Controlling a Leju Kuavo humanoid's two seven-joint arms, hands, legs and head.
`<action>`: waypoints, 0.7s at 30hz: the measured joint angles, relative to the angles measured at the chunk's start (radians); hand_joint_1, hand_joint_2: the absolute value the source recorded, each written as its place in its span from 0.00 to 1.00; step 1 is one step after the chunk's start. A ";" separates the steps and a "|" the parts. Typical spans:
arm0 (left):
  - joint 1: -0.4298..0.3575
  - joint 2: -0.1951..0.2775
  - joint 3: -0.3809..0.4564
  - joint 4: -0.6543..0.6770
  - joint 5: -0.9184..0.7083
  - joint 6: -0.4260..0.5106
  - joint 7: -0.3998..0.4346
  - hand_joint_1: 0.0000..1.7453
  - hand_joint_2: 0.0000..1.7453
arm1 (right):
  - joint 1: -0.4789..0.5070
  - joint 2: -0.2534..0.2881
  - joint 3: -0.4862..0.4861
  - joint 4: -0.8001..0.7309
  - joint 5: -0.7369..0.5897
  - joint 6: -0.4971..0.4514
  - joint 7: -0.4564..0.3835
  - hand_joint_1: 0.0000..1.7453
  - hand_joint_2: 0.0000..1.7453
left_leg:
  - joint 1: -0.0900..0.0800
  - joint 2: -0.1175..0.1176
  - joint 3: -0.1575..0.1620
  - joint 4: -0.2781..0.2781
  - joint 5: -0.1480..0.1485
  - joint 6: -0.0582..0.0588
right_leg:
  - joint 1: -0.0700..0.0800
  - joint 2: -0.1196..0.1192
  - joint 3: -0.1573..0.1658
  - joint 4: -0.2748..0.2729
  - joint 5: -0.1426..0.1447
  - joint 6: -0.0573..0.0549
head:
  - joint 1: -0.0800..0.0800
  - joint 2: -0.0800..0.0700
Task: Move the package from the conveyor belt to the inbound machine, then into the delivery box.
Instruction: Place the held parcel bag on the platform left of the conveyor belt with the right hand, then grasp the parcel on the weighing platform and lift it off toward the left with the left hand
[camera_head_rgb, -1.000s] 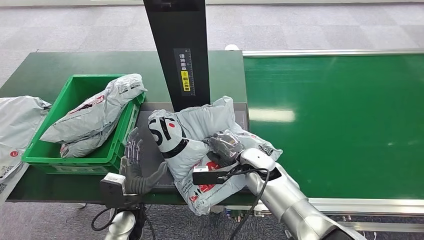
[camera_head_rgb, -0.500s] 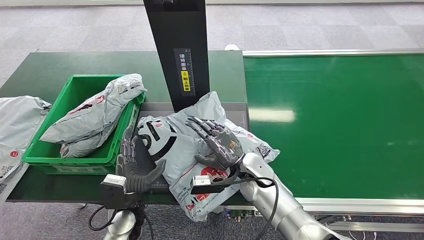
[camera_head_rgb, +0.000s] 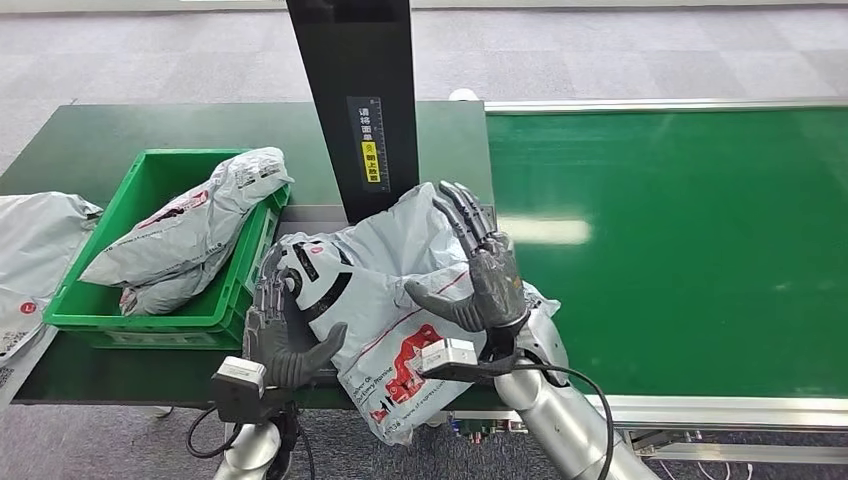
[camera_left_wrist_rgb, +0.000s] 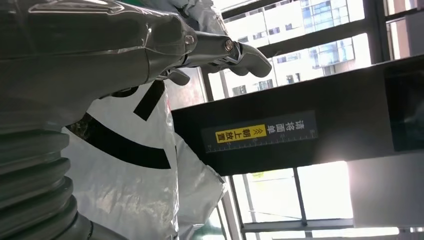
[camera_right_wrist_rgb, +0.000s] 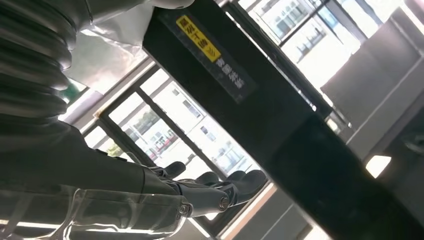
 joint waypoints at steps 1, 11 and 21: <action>0.000 0.001 -0.008 -0.001 -0.019 0.002 0.010 0.00 1.00 | 0.009 -0.008 -0.011 -0.024 -0.039 -0.005 0.000 0.00 1.00 | 0.000 0.000 0.000 0.000 0.000 0.000 | 0.000 0.000 0.000 0.000 0.000 0.000 | 0.000 0.000; -0.034 0.010 -0.102 0.006 -0.239 -0.020 0.125 0.00 1.00 | 0.135 -0.084 -0.232 -0.246 -0.309 0.056 0.000 0.00 1.00 | -0.001 -0.002 0.000 0.001 -0.001 0.001 | -0.002 -0.002 0.000 -0.001 0.000 0.000 | 0.000 0.000; -0.229 -0.046 -0.232 0.341 -0.696 -0.058 0.456 0.00 1.00 | 0.304 -0.049 -0.604 -0.332 -0.161 0.401 0.010 0.00 1.00 | -0.001 -0.004 -0.001 0.001 -0.001 0.001 | -0.002 -0.004 0.001 -0.001 0.000 0.001 | 0.000 0.000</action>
